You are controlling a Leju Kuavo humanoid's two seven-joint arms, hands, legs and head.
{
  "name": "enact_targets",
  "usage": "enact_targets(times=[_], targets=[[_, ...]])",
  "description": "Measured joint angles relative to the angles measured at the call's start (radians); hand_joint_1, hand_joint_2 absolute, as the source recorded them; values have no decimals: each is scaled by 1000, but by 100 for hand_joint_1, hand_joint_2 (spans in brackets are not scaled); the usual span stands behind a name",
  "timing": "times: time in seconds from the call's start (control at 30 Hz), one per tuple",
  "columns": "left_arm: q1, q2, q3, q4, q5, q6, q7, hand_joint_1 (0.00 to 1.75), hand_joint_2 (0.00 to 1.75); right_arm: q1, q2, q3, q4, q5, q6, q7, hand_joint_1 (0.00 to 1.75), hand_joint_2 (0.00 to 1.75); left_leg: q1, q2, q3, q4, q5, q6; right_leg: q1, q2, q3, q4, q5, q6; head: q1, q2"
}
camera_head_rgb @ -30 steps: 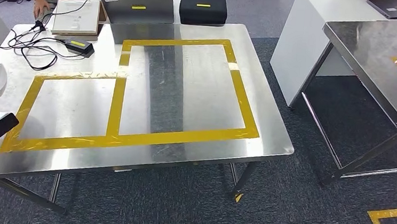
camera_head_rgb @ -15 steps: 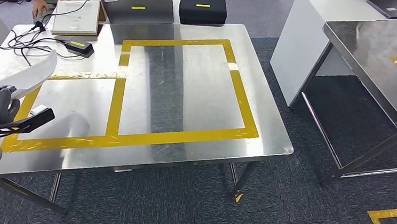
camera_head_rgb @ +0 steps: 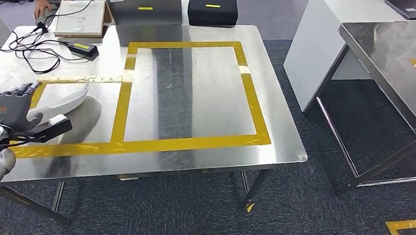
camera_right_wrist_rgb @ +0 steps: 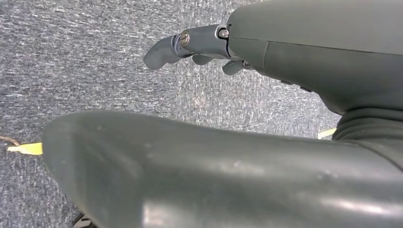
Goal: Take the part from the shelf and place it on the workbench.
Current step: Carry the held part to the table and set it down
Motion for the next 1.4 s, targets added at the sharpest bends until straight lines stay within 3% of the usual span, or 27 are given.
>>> enact_targets(times=[0.13,0.37,0.73,0.83,1.0,1.13,1.27,1.33,1.4], targets=[[-2,-7,0,2,5,-7,3,0,0,0,0,0,0,0,-3,-7,0,0,0,0,0,0,0,0,0,0,0,0,0,0,0,0],[-17,-8,5,-4,46,87,-72,0,0,0,2,0,0,-4,-14,-17,0,0,0,0,0,0,0,0,0,0,0,0,0,0,0,0],[-122,-8,93,-99,247,124,-350,0,0,2,9,-4,0,-19,-12,-36,0,0,0,0,0,0,1,-1,0,0,0,1,0,0,0,0],[-117,14,124,-200,384,103,-408,0,0,4,12,-5,0,-19,-11,-39,0,0,0,0,0,0,1,-1,0,1,0,2,0,0,0,0],[-52,97,151,-525,577,69,-341,0,0,9,13,-6,0,-16,-4,-41,0,0,-1,0,0,0,0,0,-1,0,0,1,-1,1,0,0],[13,155,152,-766,615,64,-309,0,0,9,14,-12,0,-21,-2,-38,0,0,-5,-3,0,1,-2,3,-5,-2,0,0,-2,6,0,0],[58,178,146,-906,587,80,-300,0,0,7,19,-20,0,-24,-3,-37,0,0,-8,-2,1,-3,4,15,-10,0,0,-1,2,17,0,0],[67,179,139,-943,567,88,-297,0,0,6,20,-24,0,-30,-5,-36,0,0,-3,4,4,-14,16,25,-9,-9,-8,19,-17,26,1,0],[69,174,128,-966,549,94,-291,0,0,4,21,-27,0,-35,-7,-35,0,0,1,12,2,-21,23,31,-12,-26,-46,110,-79,34,3,0]])
